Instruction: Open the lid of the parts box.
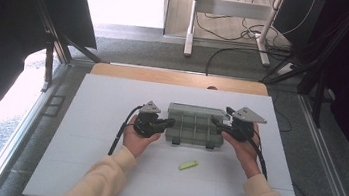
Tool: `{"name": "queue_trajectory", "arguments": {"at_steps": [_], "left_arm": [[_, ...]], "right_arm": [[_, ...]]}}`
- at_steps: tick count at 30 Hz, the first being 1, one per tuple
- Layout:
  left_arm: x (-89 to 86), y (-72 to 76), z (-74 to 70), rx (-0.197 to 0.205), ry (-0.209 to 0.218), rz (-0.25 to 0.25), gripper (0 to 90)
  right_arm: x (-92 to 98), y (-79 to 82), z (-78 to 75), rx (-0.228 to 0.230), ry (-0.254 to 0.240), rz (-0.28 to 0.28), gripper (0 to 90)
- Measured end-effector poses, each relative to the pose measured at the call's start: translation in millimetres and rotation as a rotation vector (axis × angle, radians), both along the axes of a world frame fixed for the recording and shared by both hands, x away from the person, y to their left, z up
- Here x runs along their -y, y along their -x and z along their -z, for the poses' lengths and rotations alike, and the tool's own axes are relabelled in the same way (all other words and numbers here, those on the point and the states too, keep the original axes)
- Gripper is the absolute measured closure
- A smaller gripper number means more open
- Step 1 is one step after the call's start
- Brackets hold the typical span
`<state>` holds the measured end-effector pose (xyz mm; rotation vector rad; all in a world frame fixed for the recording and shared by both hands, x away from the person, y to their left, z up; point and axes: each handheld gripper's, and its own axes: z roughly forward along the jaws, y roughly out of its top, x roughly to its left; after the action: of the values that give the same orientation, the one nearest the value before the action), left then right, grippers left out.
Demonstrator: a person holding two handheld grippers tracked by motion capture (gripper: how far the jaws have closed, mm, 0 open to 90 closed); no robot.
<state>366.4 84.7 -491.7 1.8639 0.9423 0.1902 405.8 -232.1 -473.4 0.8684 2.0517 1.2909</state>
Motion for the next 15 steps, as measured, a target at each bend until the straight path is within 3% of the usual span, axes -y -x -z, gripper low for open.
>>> {"name": "queue_trajectory", "arguments": {"at_steps": [15], "left_arm": [[-8.6,3.8,0.7,0.001,-0.007,-0.020,88.9]], "right_arm": [[-2.7,-7.3,-5.3,0.010,-0.028,-0.010,31.7]]}}
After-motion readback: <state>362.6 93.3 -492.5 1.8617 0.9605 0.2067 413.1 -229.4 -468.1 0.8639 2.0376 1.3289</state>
